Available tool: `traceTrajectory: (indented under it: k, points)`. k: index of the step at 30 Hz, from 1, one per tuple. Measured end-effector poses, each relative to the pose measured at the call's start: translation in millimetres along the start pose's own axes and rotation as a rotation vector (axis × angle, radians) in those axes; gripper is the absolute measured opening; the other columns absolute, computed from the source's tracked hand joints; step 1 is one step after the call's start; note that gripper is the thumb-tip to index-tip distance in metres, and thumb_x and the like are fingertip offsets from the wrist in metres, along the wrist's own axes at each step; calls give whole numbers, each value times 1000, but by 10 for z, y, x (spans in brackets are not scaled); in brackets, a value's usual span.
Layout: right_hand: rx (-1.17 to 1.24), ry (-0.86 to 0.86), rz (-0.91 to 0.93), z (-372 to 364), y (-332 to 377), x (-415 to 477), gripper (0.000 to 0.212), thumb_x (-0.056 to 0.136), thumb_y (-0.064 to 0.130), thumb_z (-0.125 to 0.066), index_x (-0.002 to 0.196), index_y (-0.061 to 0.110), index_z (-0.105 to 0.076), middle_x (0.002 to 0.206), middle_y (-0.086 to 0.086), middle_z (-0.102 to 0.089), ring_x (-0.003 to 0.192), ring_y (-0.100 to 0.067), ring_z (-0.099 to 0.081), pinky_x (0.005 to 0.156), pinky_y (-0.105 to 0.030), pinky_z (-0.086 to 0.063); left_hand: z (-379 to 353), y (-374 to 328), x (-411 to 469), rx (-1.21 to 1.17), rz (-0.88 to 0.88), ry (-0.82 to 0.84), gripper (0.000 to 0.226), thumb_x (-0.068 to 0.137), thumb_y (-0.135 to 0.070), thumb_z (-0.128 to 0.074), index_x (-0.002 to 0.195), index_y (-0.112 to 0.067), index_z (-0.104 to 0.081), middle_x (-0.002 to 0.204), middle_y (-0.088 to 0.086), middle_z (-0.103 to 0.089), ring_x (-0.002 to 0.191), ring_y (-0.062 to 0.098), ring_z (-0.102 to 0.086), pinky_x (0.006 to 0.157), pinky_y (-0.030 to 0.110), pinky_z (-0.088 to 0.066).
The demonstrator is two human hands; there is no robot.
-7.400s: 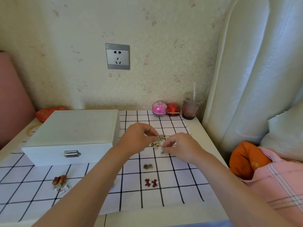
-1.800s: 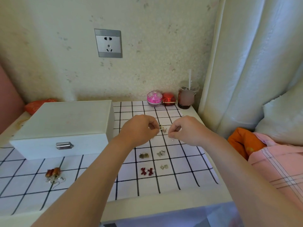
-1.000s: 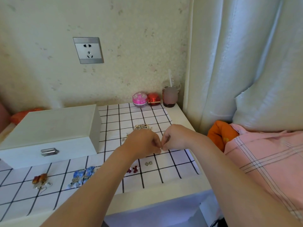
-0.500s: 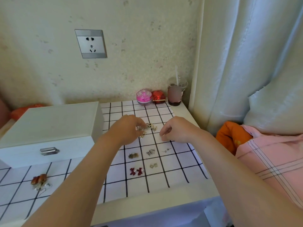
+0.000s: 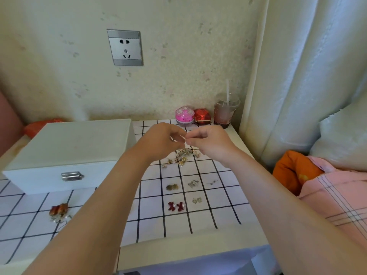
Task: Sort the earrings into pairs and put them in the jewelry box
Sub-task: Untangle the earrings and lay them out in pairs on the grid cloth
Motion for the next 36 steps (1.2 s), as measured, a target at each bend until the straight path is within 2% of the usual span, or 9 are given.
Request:
traceTrajectory:
  k: [5, 7, 9, 12, 16, 20, 27, 32, 36]
  points:
    - [168, -62, -4, -105, 141, -2, 13, 84, 9, -79, 94, 15, -72, 86, -3, -74, 44, 3, -53, 51, -15, -42, 208, 11, -47, -22, 38, -137, 8, 81, -27, -79, 88, -30, -79, 77, -11, -72, 75, 9, -65, 76, 34, -55]
    - [179, -40, 0, -134, 169, 14, 13, 85, 9, -78, 97, 14, -73, 84, -2, -75, 42, -5, -51, 48, -18, -43, 280, 45, -67, 36, 63, -157, 3, 80, -33, -78, 82, -31, -78, 75, -11, -71, 73, 10, -64, 73, 35, -53]
    - [43, -7, 29, -162, 167, 29, 14, 87, 11, -76, 99, 18, -75, 86, 2, -74, 53, -4, -59, 54, -15, -47, 337, 72, -103, 128, 79, -177, 6, 81, -38, -75, 83, -32, -77, 78, -13, -71, 76, 7, -64, 73, 33, -54]
    - [-400, 110, 74, -248, 94, 29, 17, 88, 15, -74, 94, 31, -76, 91, 13, -70, 85, -2, -63, 76, -20, -49, 318, 96, -174, 260, 77, -127, 9, 85, -40, -71, 86, -33, -76, 84, -16, -71, 80, 5, -63, 75, 30, -54]
    - [-637, 262, 22, -342, 9, -37, 14, 82, 21, -79, 86, 34, -79, 90, 16, -70, 87, -3, -63, 82, -29, -53, 110, 123, -230, 331, 72, 80, 11, 83, -42, -71, 85, -33, -77, 81, -18, -70, 81, 2, -63, 80, 33, -56]
    - [-748, 262, 56, -370, 65, -46, 11, 82, 24, -78, 88, 34, -78, 87, 18, -66, 86, -5, -59, 73, -27, -47, -81, 111, -287, 349, 99, 219, 10, 81, -41, -74, 88, -35, -78, 78, -21, -67, 82, 2, -62, 80, 30, -54]
    - [-774, 328, 35, -280, 46, -83, 5, 83, 26, -78, 87, 29, -79, 95, 16, -73, 91, -7, -64, 82, -31, -53, -194, 156, -334, 434, 127, 276, 7, 79, -35, -75, 85, -32, -77, 82, -16, -69, 82, 5, -62, 78, 31, -55]
    - [-691, 399, 10, -266, 5, -125, 9, 80, 24, -81, 84, 31, -77, 83, 20, -66, 82, 1, -60, 74, -24, -48, -201, 176, -338, 442, 142, 288, 8, 78, -32, -78, 85, -32, -76, 75, -19, -64, 80, 2, -60, 77, 27, -53]
    - [-538, 292, -3, -253, 10, -55, 2, 86, 29, -74, 88, 30, -76, 90, 17, -68, 89, -4, -63, 77, -24, -50, -35, 191, -285, 425, 149, 233, 17, 81, -23, -77, 90, -36, -72, 87, -20, -67, 88, 4, -62, 85, 30, -54]
Point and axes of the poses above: each hand's wrist, its own x-axis towards the middle knuckle, its own z-axis out of the back of the hand, y = z × x, the point moved 5 cm from there along x, towards the middle knuckle
